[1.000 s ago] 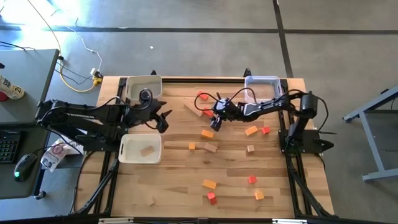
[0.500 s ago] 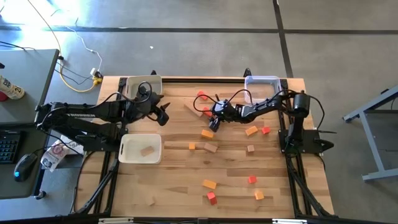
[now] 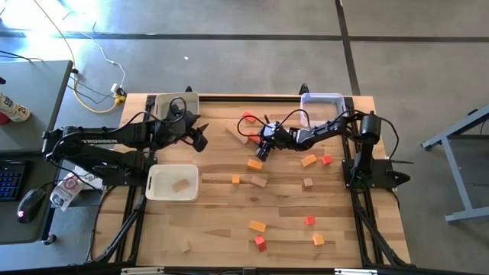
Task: Sort & place blocks by color
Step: Put the orange block into the transparent bin
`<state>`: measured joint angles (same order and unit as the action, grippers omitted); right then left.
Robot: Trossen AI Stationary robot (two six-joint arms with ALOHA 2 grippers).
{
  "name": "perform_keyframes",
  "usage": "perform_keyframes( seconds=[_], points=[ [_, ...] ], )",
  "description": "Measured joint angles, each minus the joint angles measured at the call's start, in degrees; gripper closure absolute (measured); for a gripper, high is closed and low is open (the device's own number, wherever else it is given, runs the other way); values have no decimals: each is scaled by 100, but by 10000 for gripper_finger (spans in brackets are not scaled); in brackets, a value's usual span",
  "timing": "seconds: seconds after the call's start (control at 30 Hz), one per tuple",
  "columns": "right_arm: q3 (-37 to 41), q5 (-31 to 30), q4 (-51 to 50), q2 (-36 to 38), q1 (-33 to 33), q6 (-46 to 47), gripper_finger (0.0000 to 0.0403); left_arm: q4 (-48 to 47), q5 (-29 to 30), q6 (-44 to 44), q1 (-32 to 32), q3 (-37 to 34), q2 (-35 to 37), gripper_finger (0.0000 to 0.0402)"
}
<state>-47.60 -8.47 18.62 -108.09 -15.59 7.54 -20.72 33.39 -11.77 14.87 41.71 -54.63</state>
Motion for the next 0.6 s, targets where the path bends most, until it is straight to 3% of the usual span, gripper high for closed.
perform_keyframes(
  seconds=[0.23,0.6],
  points=[
    [-1,-158,-391,189,0,186,297,-39,-445,0,-2,0,0,204],
    [-1,-1453,-1513,1605,0,306,297,-40,-486,0,0,-1,0,204]
  ],
)
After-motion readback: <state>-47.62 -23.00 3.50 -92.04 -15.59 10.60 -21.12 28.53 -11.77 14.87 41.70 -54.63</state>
